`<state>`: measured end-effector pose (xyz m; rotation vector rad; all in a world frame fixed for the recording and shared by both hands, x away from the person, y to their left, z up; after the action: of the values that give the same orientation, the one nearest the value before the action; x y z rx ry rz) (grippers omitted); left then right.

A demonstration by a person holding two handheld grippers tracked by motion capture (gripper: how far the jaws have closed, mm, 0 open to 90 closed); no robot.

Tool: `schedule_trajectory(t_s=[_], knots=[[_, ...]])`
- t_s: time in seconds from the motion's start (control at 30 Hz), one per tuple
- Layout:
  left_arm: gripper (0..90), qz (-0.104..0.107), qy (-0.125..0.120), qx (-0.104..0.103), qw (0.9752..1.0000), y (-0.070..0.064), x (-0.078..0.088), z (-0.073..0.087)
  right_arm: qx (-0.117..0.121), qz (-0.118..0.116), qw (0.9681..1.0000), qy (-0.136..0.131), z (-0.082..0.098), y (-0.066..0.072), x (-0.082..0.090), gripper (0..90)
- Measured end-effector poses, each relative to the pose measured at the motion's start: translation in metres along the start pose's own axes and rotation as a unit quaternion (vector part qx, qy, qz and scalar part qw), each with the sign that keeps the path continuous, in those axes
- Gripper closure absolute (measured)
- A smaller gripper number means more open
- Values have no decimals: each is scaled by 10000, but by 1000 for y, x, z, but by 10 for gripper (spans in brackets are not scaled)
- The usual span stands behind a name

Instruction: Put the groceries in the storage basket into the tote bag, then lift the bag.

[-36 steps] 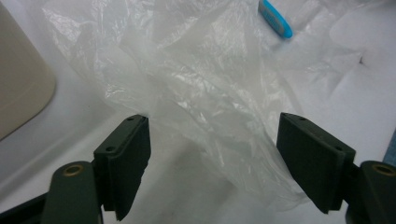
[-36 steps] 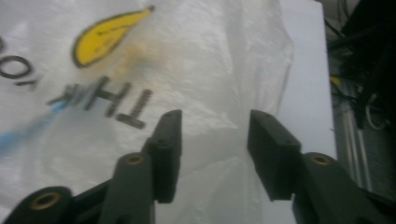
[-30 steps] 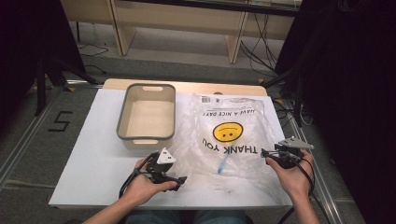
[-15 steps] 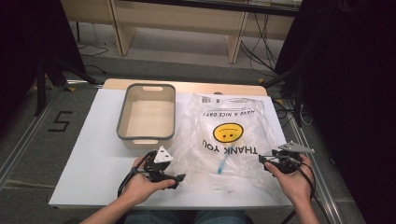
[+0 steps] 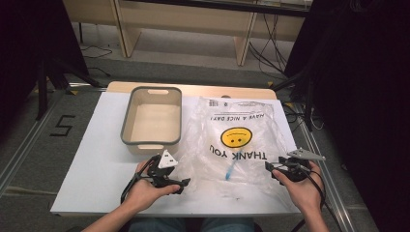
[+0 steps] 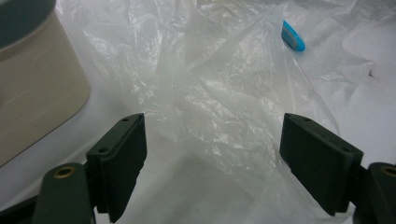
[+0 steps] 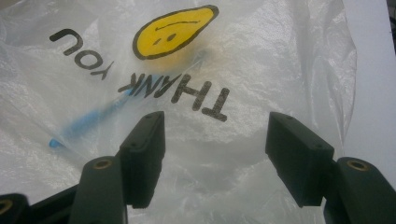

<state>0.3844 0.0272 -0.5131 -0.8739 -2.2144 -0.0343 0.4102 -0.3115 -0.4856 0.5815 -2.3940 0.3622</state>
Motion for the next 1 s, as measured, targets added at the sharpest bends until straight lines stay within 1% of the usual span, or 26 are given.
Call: schedule_trajectory(t_s=[0.07, 0.23, 0.37, 0.5, 0.6, 0.67, 0.77, 0.83, 1.0], knots=[[230, -25, -22, 35, 10000, 1, 0, 0, 10, 0, 10000, -7, 0, 0, 0, 388], [229, -42, -23, 18, 10000, 3, 1, -1, 26, 27, 10000, -73, -2, -2, 1, 393], [227, -23, -42, 20, 10000, 2, 1, -1, 38, 38, 10000, -77, -2, -1, 1, 391], [225, 37, -5, 5, 10000, -1, 0, -1, 60, 67, 9999, -61, -4, -1, 3, 387], [226, 43, 7, 86, 10000, -3, -1, 0, 40, 58, 10000, -41, -3, -1, 4, 381], [227, 85, 53, 145, 9998, -4, -2, 1, 59, 69, 9999, -53, -3, -2, 7, 381], [230, 31, 50, 132, 9999, -4, -3, 0, 36, 75, 10000, -43, 0, -3, 9, 376], [231, 30, 30, 149, 9999, -5, -2, -1, 21, 41, 10000, 3, 3, -3, 8, 375], [240, 19, 98, 151, 9998, -6, -4, 0, -14, 10, 10000, 14, 6, -3, 10, 374]])
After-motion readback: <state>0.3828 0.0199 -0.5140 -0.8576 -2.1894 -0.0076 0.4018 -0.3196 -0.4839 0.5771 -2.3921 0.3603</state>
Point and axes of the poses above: each handheld gripper's, and its own axes: x roughly backward along the jaws, z roughly out of its underside, y roughly to its left, the point moved 8 cm from there along -x, roughly forward along the jaws, and after that the axes turned 11 degrees about x, right-handed, at the moved point
